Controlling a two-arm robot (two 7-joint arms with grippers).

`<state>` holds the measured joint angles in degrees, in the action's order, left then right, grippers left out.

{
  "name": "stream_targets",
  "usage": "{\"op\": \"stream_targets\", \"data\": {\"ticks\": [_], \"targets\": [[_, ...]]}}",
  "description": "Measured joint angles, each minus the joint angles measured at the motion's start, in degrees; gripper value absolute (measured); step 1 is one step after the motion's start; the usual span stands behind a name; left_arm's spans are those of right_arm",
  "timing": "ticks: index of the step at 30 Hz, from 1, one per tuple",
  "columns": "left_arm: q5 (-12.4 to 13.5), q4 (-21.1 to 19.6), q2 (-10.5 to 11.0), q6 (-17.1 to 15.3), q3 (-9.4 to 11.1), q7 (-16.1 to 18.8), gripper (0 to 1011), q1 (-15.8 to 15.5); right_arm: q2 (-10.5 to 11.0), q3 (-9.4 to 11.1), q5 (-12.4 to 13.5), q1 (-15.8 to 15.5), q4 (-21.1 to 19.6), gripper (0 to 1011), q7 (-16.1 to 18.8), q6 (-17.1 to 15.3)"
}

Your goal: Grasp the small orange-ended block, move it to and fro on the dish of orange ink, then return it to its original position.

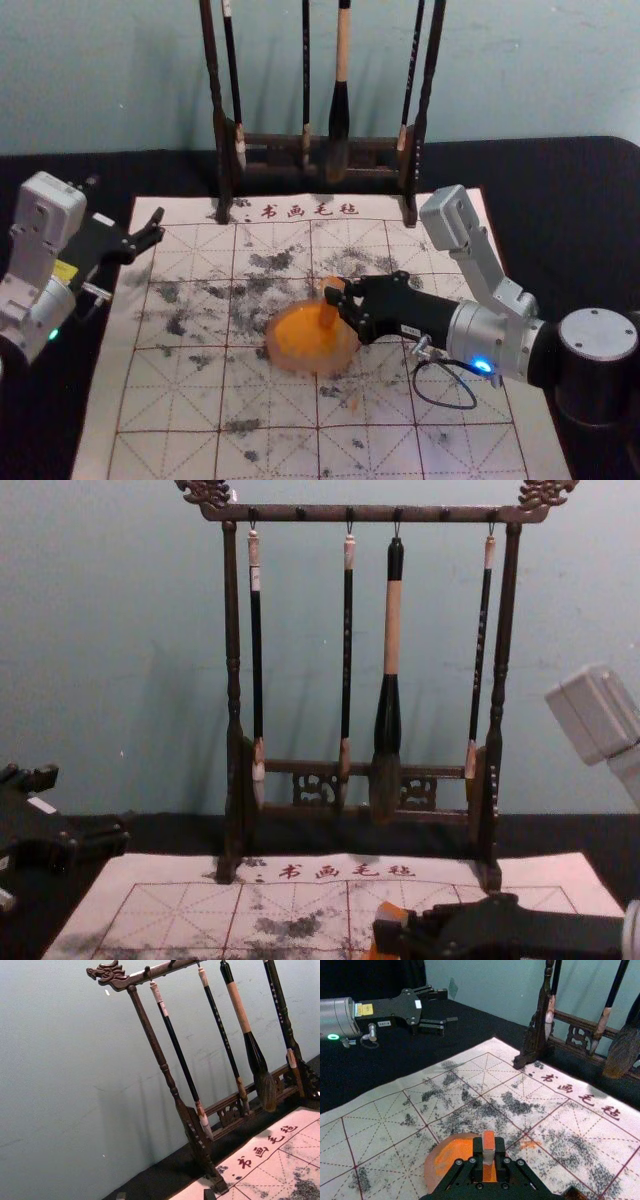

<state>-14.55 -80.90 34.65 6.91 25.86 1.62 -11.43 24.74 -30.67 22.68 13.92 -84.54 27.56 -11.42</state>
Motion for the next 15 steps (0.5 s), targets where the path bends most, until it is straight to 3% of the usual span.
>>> {"op": "stream_targets", "data": {"ticks": [15], "targets": [[0.00,0.00,0.00,0.00,0.00,0.00,1001,0.00,0.92,0.07,0.53,-1.57,-1.78,127,0.15,-0.61]]}}
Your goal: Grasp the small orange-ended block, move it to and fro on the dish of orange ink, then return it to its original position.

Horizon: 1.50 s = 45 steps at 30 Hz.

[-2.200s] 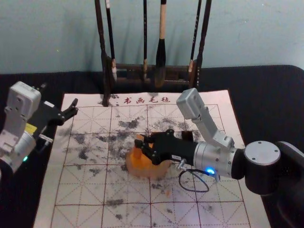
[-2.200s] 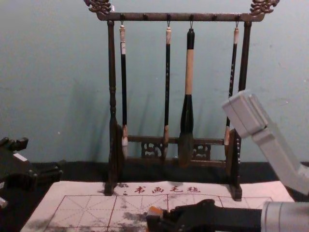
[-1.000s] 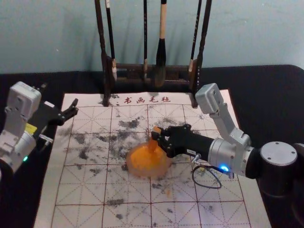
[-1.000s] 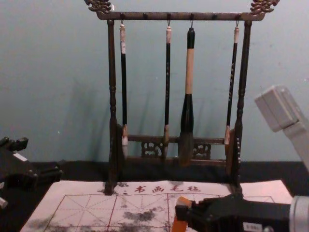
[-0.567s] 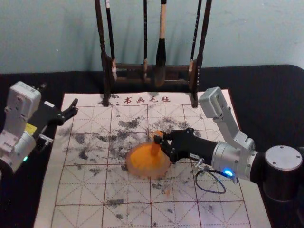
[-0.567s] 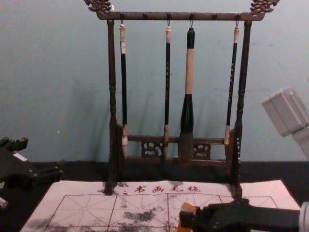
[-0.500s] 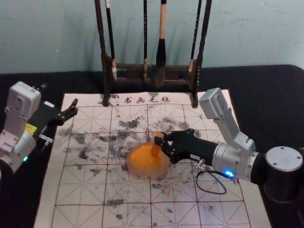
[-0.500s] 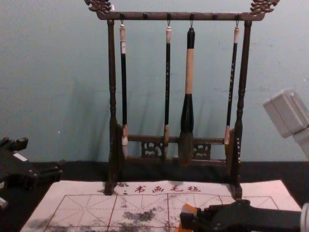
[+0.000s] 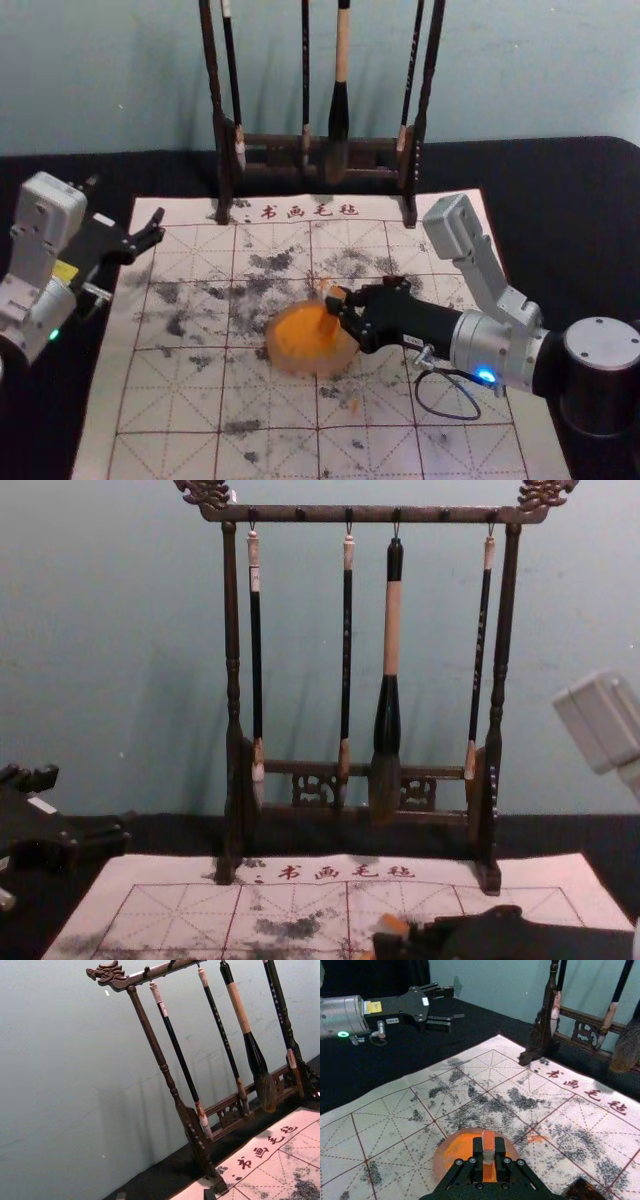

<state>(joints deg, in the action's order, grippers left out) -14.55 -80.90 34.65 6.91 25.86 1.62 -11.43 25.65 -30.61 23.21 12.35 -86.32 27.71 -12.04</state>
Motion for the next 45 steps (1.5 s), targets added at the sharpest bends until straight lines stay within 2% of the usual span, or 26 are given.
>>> {"op": "stream_targets", "data": {"ticks": [18,32,45], "targets": [[0.00,0.00,0.00,0.00,0.00,0.00,1001,0.00,-0.60,-2.20,0.21,0.55,-0.14,127,1.39,-0.39],[0.00,0.00,0.00,0.00,0.00,0.00,1001,0.00,-2.33,-3.70,-0.16,2.77,2.24,127,1.99,-0.44],[0.00,0.00,0.00,0.00,0.00,0.00,1002,0.00,-3.89,-4.00,-0.23,4.68,4.91,127,1.78,-0.17]]}}
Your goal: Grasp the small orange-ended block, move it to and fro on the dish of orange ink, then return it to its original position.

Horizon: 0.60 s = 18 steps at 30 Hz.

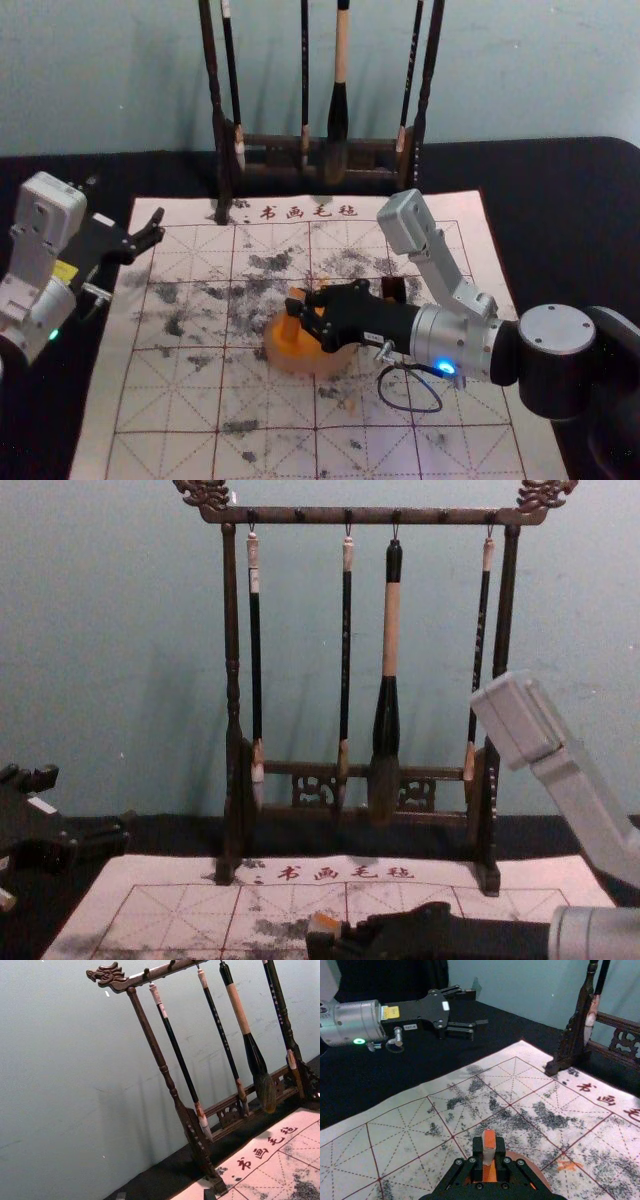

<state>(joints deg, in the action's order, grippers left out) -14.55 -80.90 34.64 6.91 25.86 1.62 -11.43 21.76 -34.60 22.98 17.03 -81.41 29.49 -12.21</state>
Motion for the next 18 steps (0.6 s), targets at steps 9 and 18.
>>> {"op": "stream_targets", "data": {"ticks": [9,18], "targets": [[0.00,0.00,0.00,0.00,0.00,0.00,1001,0.00,-0.30,0.82,-0.09,0.49,1.01,126,-0.74,0.33],[0.00,0.00,0.00,0.00,0.00,0.00,1001,0.00,-0.07,1.68,-0.09,0.19,0.73,127,-1.38,0.39]]}}
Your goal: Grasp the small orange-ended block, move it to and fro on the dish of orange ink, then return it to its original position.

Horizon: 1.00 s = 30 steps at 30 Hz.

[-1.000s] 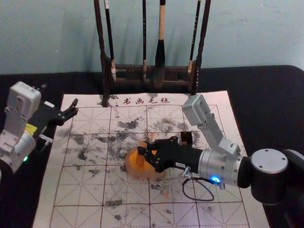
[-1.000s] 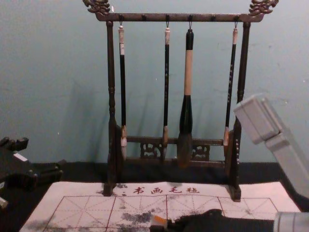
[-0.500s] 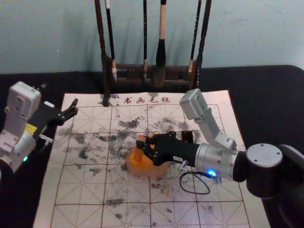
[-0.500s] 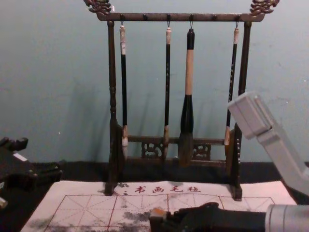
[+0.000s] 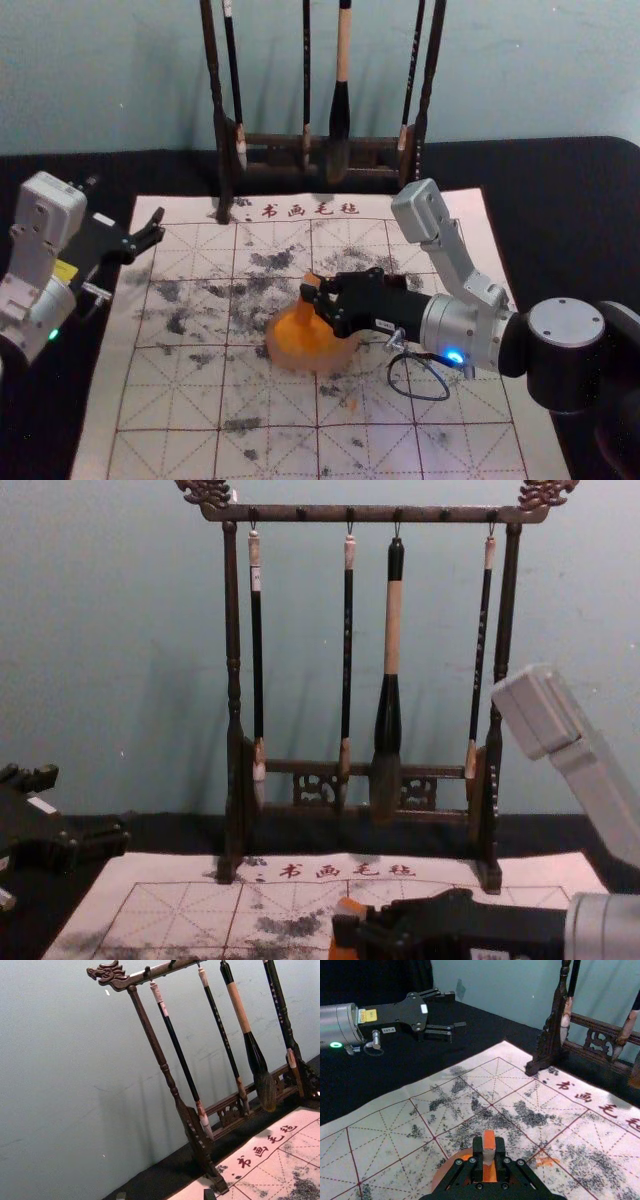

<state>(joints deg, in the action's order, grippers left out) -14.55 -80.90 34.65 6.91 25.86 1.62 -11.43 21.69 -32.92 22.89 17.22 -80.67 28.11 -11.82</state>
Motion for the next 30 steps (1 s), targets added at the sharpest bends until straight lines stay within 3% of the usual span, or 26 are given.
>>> {"op": "stream_targets", "data": {"ticks": [30], "targets": [[0.00,0.00,0.00,0.00,0.00,0.00,1001,0.00,1.49,1.84,-0.51,-1.67,-2.13,127,-1.28,0.45]]}}
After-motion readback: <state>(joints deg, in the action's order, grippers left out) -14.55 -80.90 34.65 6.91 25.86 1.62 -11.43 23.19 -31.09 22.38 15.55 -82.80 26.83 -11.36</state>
